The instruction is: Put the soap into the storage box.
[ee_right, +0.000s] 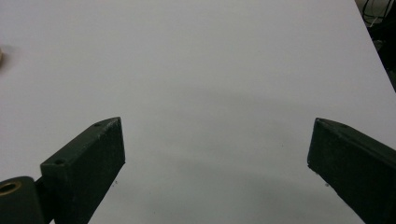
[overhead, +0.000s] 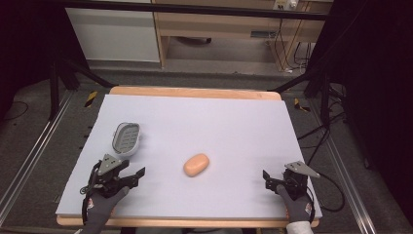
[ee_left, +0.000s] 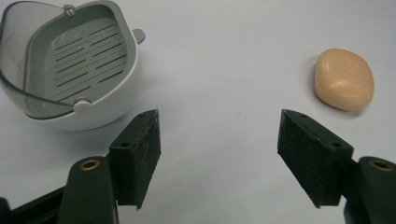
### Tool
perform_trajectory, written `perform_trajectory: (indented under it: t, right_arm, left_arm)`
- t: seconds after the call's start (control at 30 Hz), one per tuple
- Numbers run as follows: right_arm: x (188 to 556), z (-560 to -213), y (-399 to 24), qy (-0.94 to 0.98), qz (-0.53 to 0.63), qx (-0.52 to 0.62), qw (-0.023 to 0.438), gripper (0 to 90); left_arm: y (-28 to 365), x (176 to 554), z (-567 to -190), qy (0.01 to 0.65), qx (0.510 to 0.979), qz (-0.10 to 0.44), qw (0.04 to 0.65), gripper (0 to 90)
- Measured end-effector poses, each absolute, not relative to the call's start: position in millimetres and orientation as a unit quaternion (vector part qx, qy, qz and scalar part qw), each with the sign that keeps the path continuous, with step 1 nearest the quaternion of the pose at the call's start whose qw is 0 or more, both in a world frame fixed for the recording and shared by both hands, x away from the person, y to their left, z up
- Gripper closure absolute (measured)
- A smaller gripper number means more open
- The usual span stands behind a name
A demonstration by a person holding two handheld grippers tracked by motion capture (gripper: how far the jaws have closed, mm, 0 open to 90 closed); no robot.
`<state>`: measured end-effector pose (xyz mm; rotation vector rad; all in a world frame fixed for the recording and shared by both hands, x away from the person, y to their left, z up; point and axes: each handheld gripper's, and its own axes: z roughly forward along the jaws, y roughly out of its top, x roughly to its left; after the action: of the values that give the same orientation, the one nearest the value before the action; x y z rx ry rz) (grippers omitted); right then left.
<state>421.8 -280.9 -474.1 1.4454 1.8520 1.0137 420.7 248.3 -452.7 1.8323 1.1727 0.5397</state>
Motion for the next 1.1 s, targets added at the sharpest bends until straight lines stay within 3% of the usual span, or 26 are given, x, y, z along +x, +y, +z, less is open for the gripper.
perform_trajectory:
  t: [1.1]
  right_arm:
    - [421.5,-473.8,-277.2,0.696,0.379,0.54,0.285,4.2]
  left_arm:
    - [205.0,434.3,-423.0,0.42,0.756,0.216,0.453,25.8]
